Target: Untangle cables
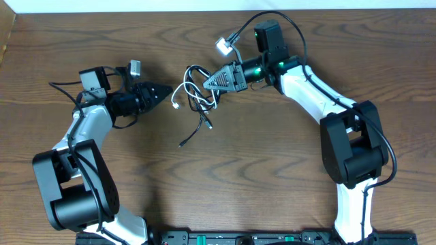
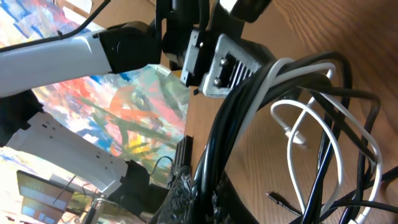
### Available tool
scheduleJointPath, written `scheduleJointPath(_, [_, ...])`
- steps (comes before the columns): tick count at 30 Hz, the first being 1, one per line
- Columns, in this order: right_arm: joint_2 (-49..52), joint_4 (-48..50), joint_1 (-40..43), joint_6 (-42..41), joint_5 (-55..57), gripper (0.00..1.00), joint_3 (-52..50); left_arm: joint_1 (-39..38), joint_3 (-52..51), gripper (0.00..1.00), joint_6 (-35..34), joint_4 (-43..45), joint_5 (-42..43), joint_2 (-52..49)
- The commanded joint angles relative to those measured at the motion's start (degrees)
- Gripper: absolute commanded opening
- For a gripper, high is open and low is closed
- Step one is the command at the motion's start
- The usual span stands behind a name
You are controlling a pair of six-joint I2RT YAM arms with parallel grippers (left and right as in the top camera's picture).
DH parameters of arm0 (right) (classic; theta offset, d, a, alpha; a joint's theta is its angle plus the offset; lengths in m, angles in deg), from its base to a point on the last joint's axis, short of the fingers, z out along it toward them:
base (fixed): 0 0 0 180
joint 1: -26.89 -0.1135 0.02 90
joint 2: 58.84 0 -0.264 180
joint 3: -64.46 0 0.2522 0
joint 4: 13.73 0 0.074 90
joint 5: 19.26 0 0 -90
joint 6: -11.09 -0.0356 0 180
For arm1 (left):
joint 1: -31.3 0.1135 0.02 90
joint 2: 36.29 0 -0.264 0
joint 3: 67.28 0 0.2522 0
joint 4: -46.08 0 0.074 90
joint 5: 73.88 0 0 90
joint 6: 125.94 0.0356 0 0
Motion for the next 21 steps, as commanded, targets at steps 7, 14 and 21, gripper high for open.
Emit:
scheduleJointPath(7, [-1.42, 0.15, 1.29, -1.73, -2.56, 0.01, 1.22, 0.00, 0.15, 0.50, 27.43, -6.34, 0.68, 1.31])
scheduleJointPath(14, [-1.42, 0.17, 1.60, -1.73, -3.28, 0.01, 1.22, -0.07, 0.15, 0.59, 28.20, -6.73, -5.60, 1.27])
scheduleJointPath(21, [-1.42, 0.20, 1.60, -1.73, -3.26, 0.01, 1.22, -2.10, -0.24, 0.59, 31.87, -7.34, -5.60, 0.96])
